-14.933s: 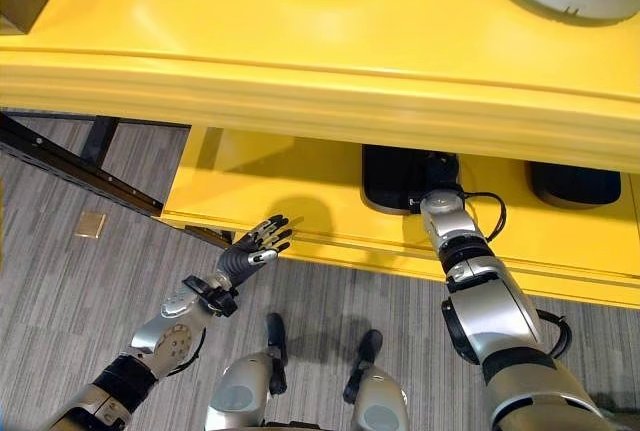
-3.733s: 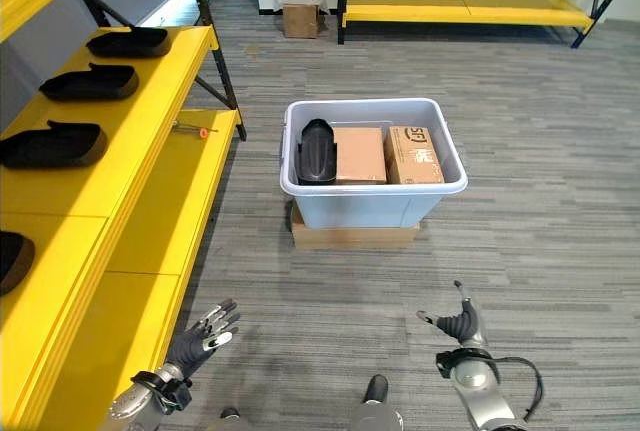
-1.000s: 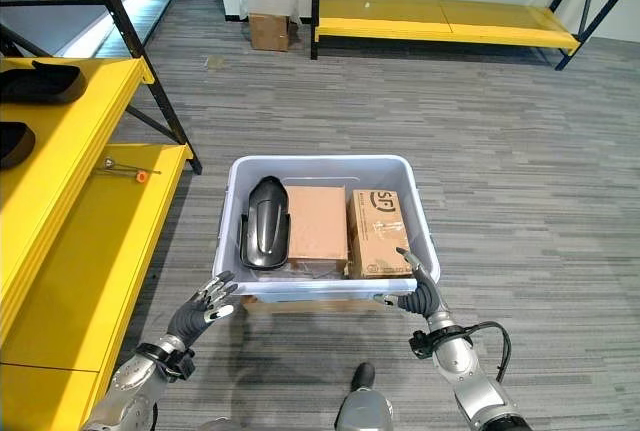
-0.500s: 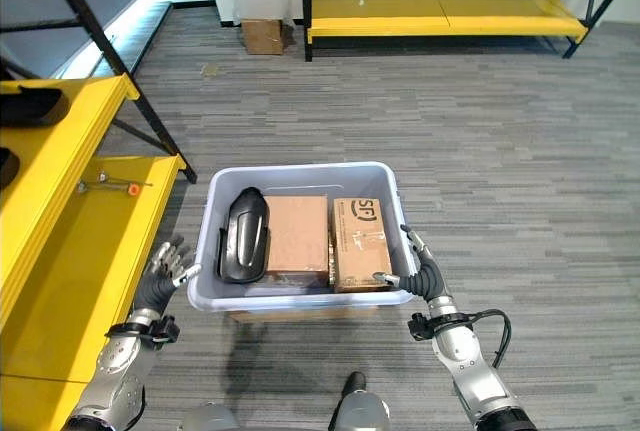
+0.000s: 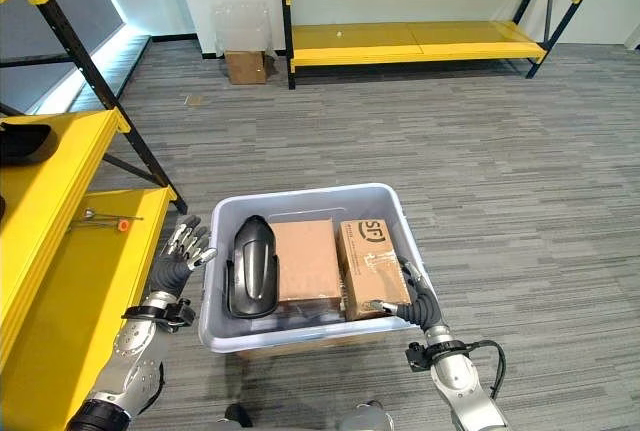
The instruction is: Move parts from the plastic box to the shelf.
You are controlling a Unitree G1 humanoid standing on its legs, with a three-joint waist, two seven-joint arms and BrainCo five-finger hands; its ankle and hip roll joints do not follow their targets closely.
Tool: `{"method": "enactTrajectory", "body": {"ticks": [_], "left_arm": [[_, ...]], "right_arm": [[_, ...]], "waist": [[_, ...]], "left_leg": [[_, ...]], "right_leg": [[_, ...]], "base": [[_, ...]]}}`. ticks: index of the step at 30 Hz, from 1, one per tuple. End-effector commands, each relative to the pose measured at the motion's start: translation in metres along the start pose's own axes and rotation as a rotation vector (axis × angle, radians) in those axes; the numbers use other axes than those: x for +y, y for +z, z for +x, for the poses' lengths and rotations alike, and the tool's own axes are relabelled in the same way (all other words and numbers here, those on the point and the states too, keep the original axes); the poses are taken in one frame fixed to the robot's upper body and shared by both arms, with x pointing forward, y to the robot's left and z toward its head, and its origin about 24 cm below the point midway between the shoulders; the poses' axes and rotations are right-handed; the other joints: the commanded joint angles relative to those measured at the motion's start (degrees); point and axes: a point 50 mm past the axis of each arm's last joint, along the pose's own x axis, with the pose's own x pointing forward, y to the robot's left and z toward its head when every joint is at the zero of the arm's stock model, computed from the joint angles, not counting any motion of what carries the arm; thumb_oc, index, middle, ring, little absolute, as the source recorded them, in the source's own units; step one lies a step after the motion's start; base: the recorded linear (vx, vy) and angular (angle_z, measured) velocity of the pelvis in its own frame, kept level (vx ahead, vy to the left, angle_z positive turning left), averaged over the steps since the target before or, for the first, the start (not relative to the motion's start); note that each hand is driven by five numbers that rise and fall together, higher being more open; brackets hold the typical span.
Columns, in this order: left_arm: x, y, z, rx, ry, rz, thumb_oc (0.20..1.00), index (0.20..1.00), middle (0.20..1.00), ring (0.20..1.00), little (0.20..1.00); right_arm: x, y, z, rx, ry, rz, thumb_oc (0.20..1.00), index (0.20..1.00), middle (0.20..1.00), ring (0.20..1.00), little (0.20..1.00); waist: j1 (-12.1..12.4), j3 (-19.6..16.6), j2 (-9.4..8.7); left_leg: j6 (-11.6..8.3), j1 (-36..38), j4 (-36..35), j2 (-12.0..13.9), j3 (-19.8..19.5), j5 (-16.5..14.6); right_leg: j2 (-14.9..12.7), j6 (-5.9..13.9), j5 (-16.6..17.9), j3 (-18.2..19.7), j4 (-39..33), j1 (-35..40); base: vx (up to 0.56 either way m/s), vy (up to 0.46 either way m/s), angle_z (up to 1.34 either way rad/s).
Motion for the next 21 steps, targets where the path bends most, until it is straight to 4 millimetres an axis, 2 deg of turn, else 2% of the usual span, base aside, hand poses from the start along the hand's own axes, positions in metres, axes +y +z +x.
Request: {"method": "enactTrajectory", "body": {"ticks": [1, 5, 10, 13, 16, 21], "left_arm": [[0.000, 0.017, 0.005, -0.066, 0.051, 0.045, 1.000, 1.000, 1.000, 1.000, 1.000], [-0.006, 0.005, 0.007, 0.017, 0.028, 0.059, 1.000, 1.000, 1.000, 1.000, 1.000], [-0.015, -0.008, 0.015, 0.093, 0.074, 0.090, 1.000, 1.000, 1.000, 1.000, 1.000], [-0.021, -0.005, 0.031, 0.077, 0.173, 0.037, 1.000, 1.000, 1.000, 1.000, 1.000], [-0.030, 0.003, 0.049, 0.044, 0.198, 0.058, 1.000, 1.000, 1.000, 1.000, 1.000], [-0.037, 0.012, 0.068, 0.021, 0.259, 0.106, 1.000, 1.000, 1.000, 1.000, 1.000]], "right_arm": [[-0.005, 0.024, 0.011, -0.111, -0.003, -0.003, 1.000, 1.000, 1.000, 1.000, 1.000], [-0.004, 0.026, 0.011, -0.109, 0.010, -0.012, 1.000, 1.000, 1.000, 1.000, 1.000], [-0.001, 0.034, 0.020, -0.139, 0.019, -0.034, 1.000, 1.000, 1.000, 1.000, 1.000], [0.002, 0.047, 0.031, -0.190, 0.010, -0.036, 1.000, 1.000, 1.000, 1.000, 1.000], [0.009, 0.059, 0.039, -0.233, 0.005, -0.021, 1.000, 1.000, 1.000, 1.000, 1.000], [0.010, 0.068, 0.044, -0.265, 0.007, -0.013, 1.000, 1.000, 1.000, 1.000, 1.000]], "waist": [[-0.01, 0.99, -1.32], [-0.16, 1.20, -1.99], [-0.23, 2.65, -2.59], [-0.44, 4.83, -3.14], [-1.10, 6.95, -4.55], [-2.58, 8.99, -5.49]], "left_leg": [[-1.09, 0.09, 3.18, 1.47, -4.71, -3.91], [-1.01, -0.39, 3.14, 1.63, -4.39, -3.95], [-1.46, -2.90, 4.51, 3.12, -3.93, -3.67], [-1.99, -5.78, 5.85, 4.67, -3.52, -3.31], [-2.71, -8.45, 7.45, 6.50, -2.91, -3.25], [-3.69, -11.26, 9.19, 8.56, -2.30, -2.92]], "right_leg": [[4.52, -2.36, 0.02, 1.70, 1.83, -0.91], [4.77, -2.23, 0.09, 1.89, 1.72, -1.60], [5.23, -2.55, -0.11, 2.09, 2.25, -3.70], [5.46, -2.89, -0.38, 2.27, 3.19, -6.60], [6.18, -3.13, -0.48, 2.81, 3.98, -9.67], [6.77, -3.10, -0.48, 3.48, 4.76, -12.89]], "base": [[0.11, 0.050, -0.07], [0.05, -0.005, -0.09], [-0.03, -0.030, -0.09], [-0.15, -0.079, -0.13], [-0.13, -0.109, -0.15], [-0.09, -0.070, -0.07]]}}
